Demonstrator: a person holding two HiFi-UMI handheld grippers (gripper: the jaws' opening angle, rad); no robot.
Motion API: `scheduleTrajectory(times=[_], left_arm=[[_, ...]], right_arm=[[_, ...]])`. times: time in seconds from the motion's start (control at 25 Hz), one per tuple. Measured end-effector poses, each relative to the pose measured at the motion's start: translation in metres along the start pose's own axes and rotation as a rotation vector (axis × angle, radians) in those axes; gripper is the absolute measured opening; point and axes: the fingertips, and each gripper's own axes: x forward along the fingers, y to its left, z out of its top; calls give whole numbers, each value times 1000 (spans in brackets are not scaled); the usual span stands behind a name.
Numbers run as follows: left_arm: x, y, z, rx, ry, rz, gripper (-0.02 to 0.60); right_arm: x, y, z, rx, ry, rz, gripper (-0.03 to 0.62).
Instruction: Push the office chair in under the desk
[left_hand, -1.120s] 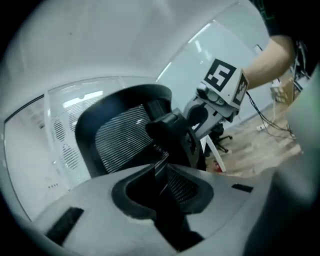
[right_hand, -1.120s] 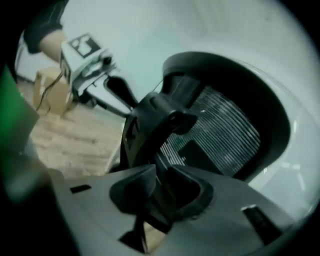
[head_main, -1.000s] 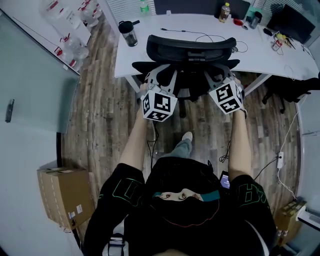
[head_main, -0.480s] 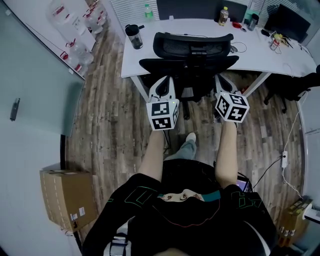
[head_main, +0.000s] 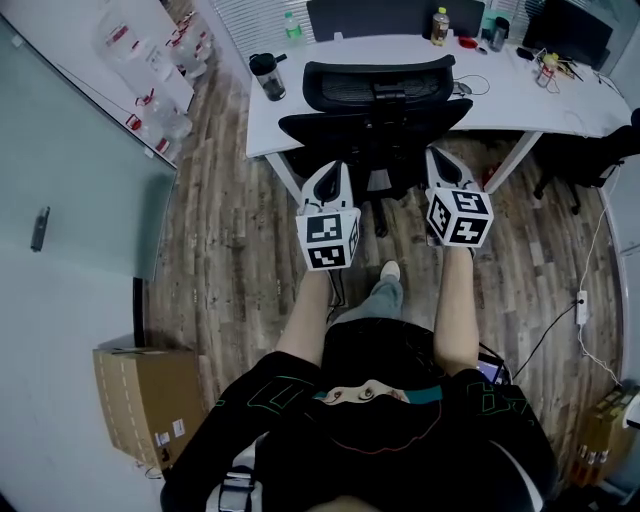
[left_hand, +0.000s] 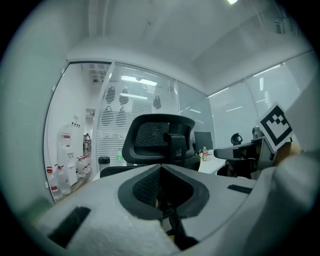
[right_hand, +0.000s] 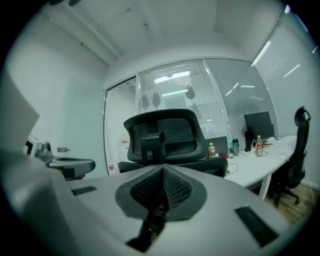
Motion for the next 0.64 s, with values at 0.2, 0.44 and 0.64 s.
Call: scheduleTrajectory(times=[0.2, 0.44, 0.64], left_arm=[[-2, 0, 4, 22, -3, 3, 8], [-4, 3, 2, 33, 5, 9, 8], [-7, 7, -13, 8, 35, 17, 8]], right_arm=[[-2, -5, 6, -2, -21, -12, 3], [-1, -5, 7, -4, -27, -12, 3], [1, -3, 3, -8, -19, -11, 3]])
